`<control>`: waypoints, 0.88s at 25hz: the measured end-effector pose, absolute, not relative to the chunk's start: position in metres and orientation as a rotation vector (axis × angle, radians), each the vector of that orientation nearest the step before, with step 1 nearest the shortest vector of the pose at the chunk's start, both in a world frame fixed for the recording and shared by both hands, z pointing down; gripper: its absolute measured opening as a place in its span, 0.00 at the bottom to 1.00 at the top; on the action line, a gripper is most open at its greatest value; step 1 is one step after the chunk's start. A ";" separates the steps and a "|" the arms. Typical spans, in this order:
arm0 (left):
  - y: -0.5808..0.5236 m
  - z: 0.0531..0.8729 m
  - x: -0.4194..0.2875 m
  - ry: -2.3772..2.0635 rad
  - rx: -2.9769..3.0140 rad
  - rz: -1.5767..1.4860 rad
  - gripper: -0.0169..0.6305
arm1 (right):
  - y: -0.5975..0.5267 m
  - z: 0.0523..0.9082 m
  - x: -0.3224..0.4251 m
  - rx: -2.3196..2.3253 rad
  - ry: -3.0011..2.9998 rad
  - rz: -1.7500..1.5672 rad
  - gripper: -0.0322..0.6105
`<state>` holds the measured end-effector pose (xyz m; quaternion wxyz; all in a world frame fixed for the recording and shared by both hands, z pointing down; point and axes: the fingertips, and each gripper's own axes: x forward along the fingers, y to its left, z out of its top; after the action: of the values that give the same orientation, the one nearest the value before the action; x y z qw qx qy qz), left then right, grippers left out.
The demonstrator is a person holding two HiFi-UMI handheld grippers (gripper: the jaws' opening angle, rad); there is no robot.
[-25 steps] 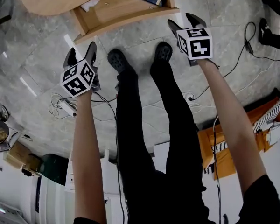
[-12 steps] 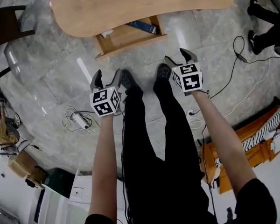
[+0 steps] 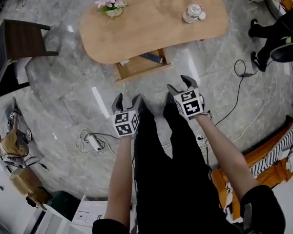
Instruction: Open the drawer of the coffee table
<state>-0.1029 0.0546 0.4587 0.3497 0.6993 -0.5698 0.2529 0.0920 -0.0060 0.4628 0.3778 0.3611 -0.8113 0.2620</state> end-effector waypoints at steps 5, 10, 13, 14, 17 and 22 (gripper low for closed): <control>0.053 0.397 -0.089 -1.512 1.835 0.589 0.60 | -0.003 0.402 0.091 0.925 -2.143 0.627 0.49; 0.039 0.326 -0.084 -1.611 1.889 0.481 0.58 | -0.011 0.337 0.087 0.926 -2.239 0.572 0.49; 0.038 0.277 -0.077 -1.667 1.963 0.425 0.57 | -0.015 0.296 0.085 0.933 -2.317 0.526 0.49; 0.038 0.262 -0.075 -1.682 1.988 0.404 0.57 | -0.016 0.283 0.086 0.941 -2.338 0.511 0.49; 0.041 0.217 -0.068 -1.722 2.055 0.332 0.57 | -0.016 0.243 0.088 0.973 -2.391 0.451 0.49; 0.045 0.147 -0.058 -1.760 2.169 0.243 0.55 | -0.013 0.175 0.092 1.030 -2.489 0.313 0.49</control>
<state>-0.0582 0.0451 0.1472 0.1683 0.7626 -0.6187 0.0854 0.0917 -0.0135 0.1747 0.2131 0.3712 -0.8967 0.1126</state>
